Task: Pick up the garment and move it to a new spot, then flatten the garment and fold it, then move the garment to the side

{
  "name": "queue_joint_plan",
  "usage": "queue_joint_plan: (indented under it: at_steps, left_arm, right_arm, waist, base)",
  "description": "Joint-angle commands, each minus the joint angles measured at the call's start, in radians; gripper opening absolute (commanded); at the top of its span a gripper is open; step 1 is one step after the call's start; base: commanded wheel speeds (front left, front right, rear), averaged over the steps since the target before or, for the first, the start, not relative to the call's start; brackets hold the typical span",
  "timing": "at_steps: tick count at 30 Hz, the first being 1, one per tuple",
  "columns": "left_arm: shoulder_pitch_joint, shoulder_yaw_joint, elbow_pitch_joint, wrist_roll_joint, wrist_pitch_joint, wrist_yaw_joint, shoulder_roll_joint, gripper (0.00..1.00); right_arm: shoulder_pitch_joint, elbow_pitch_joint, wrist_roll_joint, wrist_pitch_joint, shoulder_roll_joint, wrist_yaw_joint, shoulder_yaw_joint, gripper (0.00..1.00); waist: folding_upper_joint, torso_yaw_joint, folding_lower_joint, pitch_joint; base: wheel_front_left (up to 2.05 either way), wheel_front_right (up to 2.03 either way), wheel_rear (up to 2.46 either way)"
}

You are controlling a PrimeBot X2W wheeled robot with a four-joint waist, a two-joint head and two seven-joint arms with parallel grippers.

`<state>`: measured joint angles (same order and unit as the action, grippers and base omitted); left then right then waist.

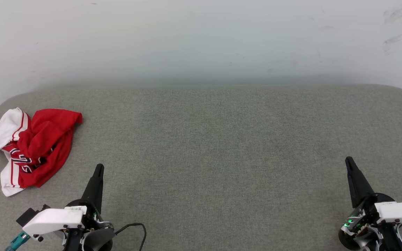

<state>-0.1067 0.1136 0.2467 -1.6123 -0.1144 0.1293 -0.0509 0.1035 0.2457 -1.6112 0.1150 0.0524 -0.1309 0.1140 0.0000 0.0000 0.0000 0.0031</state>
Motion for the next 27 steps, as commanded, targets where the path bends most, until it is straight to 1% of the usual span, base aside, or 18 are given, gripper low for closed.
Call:
queue_joint_plan:
  at_steps: [1,25,26,27]
  left_arm:
    - [-0.006,0.002,-0.002,-0.002,-0.002,0.005,0.002,0.00]
    - [-0.006,0.003,-0.002,-0.001,-0.002,0.005,0.002,0.00]
    - [0.000,0.000,0.000,0.000,0.000,0.000,0.000,1.00]
    - [0.003,-0.002,0.008,0.000,0.001,-0.001,0.000,1.00]
  right_arm:
    - [0.013,0.000,-0.003,0.001,-0.004,0.000,0.000,0.00]
    - [0.013,0.000,-0.003,0.001,-0.004,0.000,-0.001,0.00]
    - [0.000,0.000,0.000,0.000,0.000,0.000,0.000,1.00]
    - [-0.005,0.007,0.000,0.000,0.000,0.000,0.000,1.00]
  waist:
    - [0.0000,0.000,0.0000,0.000]
    - [0.0000,0.000,0.0000,0.000]
    - [0.0000,0.000,0.0000,0.000]
    - [0.0000,0.000,0.0000,0.000]
  base:
    - [0.00,0.00,0.00]
    - [0.00,0.00,0.00]
    - [0.00,0.00,0.00]
    - [0.00,0.00,0.00]
